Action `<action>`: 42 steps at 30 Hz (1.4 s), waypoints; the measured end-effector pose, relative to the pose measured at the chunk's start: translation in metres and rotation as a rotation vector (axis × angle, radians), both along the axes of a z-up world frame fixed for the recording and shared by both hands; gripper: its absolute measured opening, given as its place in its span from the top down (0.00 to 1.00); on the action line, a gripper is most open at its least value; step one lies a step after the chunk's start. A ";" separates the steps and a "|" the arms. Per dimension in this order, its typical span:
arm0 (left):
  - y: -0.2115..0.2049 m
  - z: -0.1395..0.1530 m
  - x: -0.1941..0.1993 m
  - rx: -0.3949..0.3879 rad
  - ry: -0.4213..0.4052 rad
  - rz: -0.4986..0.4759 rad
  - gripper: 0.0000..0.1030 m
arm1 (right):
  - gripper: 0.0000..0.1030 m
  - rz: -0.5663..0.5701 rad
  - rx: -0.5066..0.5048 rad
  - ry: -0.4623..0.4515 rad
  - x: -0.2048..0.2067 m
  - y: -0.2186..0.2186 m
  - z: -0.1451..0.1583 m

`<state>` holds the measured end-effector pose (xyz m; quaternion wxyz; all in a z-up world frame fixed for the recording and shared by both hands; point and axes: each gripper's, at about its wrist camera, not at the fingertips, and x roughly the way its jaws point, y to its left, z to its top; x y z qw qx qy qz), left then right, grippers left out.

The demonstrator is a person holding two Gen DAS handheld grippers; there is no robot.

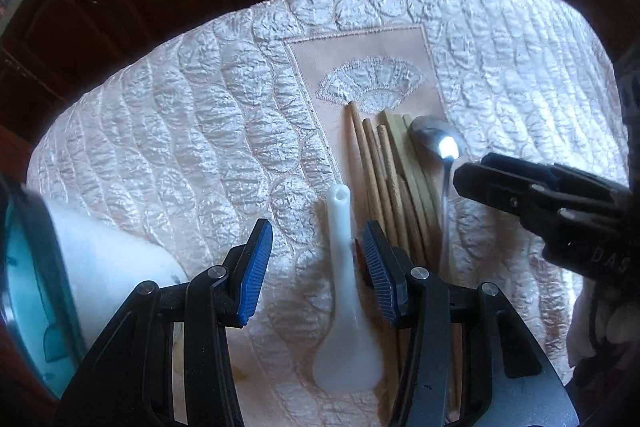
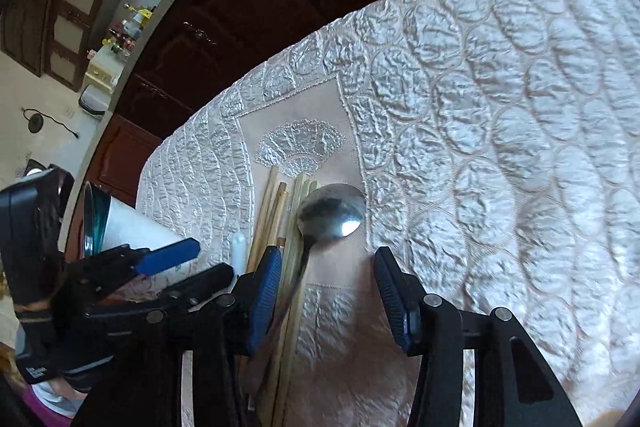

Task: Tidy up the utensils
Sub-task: 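Lower the left tool onto the white ceramic spoon while the right tool grasps the metal spoon, then lift the white spoon with the left tool while the right tool lifts the metal spoon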

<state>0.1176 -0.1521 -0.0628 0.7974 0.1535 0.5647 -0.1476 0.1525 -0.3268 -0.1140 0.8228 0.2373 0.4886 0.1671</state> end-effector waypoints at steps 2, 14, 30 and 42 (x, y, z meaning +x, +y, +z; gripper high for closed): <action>-0.003 -0.008 0.002 0.005 0.008 -0.008 0.55 | 0.54 0.010 0.001 -0.003 0.003 0.003 -0.001; -0.008 -0.024 0.025 -0.037 0.020 -0.007 0.90 | 0.95 0.021 -0.003 -0.042 0.027 0.023 0.008; 0.037 0.078 -0.046 -0.251 -0.156 0.008 1.00 | 0.97 0.037 -0.045 -0.213 -0.032 0.016 0.076; 0.072 0.088 -0.065 -0.324 -0.165 0.087 0.99 | 0.98 0.062 -0.092 -0.265 -0.053 0.033 0.097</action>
